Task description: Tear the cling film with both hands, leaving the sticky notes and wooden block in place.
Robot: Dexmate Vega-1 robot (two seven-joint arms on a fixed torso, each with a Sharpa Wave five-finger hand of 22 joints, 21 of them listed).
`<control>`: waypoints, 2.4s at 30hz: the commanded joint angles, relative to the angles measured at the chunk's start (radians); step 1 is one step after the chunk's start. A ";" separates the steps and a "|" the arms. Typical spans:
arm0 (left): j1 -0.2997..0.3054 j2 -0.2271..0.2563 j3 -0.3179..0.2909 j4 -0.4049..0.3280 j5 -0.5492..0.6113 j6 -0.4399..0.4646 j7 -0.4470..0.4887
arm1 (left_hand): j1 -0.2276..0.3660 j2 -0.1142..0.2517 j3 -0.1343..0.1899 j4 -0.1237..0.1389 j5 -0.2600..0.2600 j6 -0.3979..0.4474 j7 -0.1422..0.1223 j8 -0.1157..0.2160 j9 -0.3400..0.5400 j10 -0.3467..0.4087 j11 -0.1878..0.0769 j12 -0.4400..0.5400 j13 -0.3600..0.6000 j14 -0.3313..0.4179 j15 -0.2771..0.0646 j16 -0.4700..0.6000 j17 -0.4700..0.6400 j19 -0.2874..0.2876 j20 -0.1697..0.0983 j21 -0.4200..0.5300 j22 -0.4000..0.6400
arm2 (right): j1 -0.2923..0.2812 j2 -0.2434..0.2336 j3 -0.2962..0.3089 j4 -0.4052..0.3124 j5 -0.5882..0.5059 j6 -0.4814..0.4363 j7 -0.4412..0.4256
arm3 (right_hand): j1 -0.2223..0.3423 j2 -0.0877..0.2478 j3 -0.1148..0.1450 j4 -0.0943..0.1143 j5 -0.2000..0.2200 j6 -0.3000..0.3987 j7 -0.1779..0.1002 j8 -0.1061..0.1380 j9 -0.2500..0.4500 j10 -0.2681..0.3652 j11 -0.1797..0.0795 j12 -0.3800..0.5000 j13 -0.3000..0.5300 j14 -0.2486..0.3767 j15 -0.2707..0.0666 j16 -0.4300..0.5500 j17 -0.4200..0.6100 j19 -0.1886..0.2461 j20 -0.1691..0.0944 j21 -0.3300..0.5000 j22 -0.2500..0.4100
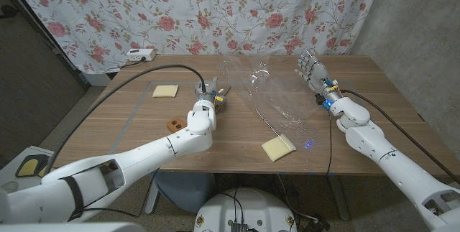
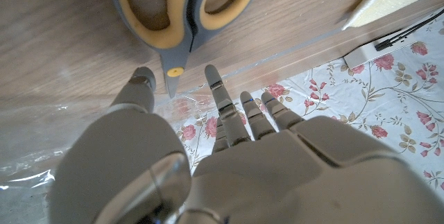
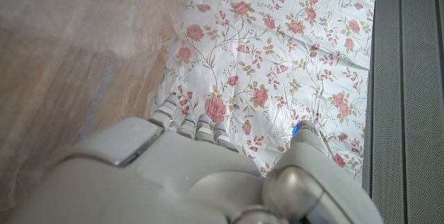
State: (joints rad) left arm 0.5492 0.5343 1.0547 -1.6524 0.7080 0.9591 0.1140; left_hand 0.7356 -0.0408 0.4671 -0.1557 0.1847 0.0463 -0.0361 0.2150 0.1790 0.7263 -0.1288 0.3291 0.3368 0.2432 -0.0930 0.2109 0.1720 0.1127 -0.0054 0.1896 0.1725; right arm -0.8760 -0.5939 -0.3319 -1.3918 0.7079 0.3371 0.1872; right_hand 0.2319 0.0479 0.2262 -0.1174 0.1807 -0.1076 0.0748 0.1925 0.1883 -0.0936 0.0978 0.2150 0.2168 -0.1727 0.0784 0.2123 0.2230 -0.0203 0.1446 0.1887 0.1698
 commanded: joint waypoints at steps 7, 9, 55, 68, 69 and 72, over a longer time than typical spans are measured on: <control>0.000 -0.012 0.014 0.019 -0.015 0.009 0.016 | 0.010 0.005 -0.006 -0.002 0.003 0.029 -0.001 0.004 0.002 0.049 -0.008 0.016 0.005 0.029 -0.004 0.006 0.003 0.010 -0.001 0.004 -0.001 | -0.001 0.005 0.002 0.005 0.013 0.000 0.010 | 0.003 0.009 0.003 -0.004 -0.005 0.000 -0.004 0.007 0.003 0.000 0.006 0.003 0.003 -0.038 0.000 0.004 0.001 -0.002 0.002 0.005 0.003; -0.001 -0.012 0.016 0.022 -0.017 0.009 0.017 | 0.011 0.006 -0.006 -0.002 0.003 0.032 0.000 0.004 0.002 0.053 -0.008 0.017 0.006 0.031 -0.005 0.007 0.003 0.010 -0.001 0.004 -0.001 | 0.001 0.005 0.001 0.011 0.012 0.006 0.018 | 0.003 0.009 0.004 -0.005 -0.005 0.000 -0.004 0.007 0.003 0.001 0.006 0.003 0.003 -0.038 0.000 0.004 0.001 -0.001 0.002 0.005 0.003; -0.014 -0.025 0.066 0.043 -0.004 0.016 0.018 | 0.228 0.061 0.030 -0.025 0.024 0.086 -0.010 -0.014 0.005 0.186 -0.087 0.085 0.082 0.154 -0.058 -0.006 0.006 0.021 0.006 0.000 -0.002 | -0.018 0.010 0.019 0.004 0.040 0.014 0.023 | 0.004 0.016 0.006 -0.007 -0.005 0.001 -0.006 0.007 0.003 0.000 0.004 0.002 0.002 -0.038 0.000 0.004 0.000 0.000 0.002 0.005 0.003; 0.046 -0.005 0.008 0.015 -0.009 -0.021 0.129 | 0.366 0.096 0.024 -0.027 0.037 0.121 -0.026 -0.009 0.007 0.244 -0.090 0.161 0.143 0.227 -0.091 0.011 0.017 0.044 0.013 0.005 -0.002 | -0.023 0.011 0.022 -0.005 0.047 0.007 0.017 | 0.005 0.018 0.007 -0.007 -0.005 0.001 -0.005 0.006 0.003 0.000 0.005 0.002 0.002 -0.038 -0.003 0.004 0.000 0.001 0.002 0.005 0.003; 0.050 -0.003 0.003 0.011 -0.009 -0.024 0.135 | 0.368 0.096 0.023 -0.027 0.036 0.123 -0.027 -0.008 0.007 0.245 -0.090 0.162 0.144 0.229 -0.093 0.012 0.017 0.045 0.012 0.005 -0.002 | -0.023 0.010 0.022 -0.005 0.048 0.006 0.017 | 0.005 0.018 0.007 -0.007 -0.005 0.001 -0.005 0.006 0.003 0.000 0.005 0.002 0.002 -0.038 -0.002 0.004 0.000 0.002 0.001 0.005 0.003; 0.060 0.004 -0.011 -0.002 -0.010 -0.025 0.146 | 0.374 0.096 0.017 -0.025 0.034 0.125 -0.026 -0.009 0.008 0.249 -0.090 0.169 0.149 0.237 -0.097 0.014 0.019 0.047 0.010 0.005 -0.002 | -0.022 0.011 0.022 -0.004 0.048 0.006 0.018 | 0.005 0.018 0.007 -0.008 -0.005 0.001 -0.005 0.006 0.003 -0.001 0.005 0.002 0.002 -0.038 -0.002 0.004 0.000 0.001 0.002 0.005 0.003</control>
State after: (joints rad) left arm 0.5684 0.5186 1.0884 -1.6230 0.6987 0.9550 0.1924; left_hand 1.0720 0.0343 0.4906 -0.1817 0.2195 0.1612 -0.0606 0.1992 0.1841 0.9287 -0.1816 0.4248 0.4154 0.4668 -0.1839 0.2186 0.1874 0.1499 0.0040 0.1896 0.1674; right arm -0.8961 -0.5823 -0.3123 -1.3920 0.7520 0.3483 0.2073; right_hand 0.2318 0.0559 0.2305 -0.1214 0.1807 -0.1074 0.0750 0.1965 0.1881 -0.0936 0.0978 0.2150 0.2168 -0.1727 0.0784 0.2122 0.2233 -0.0203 0.1446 0.1887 0.1698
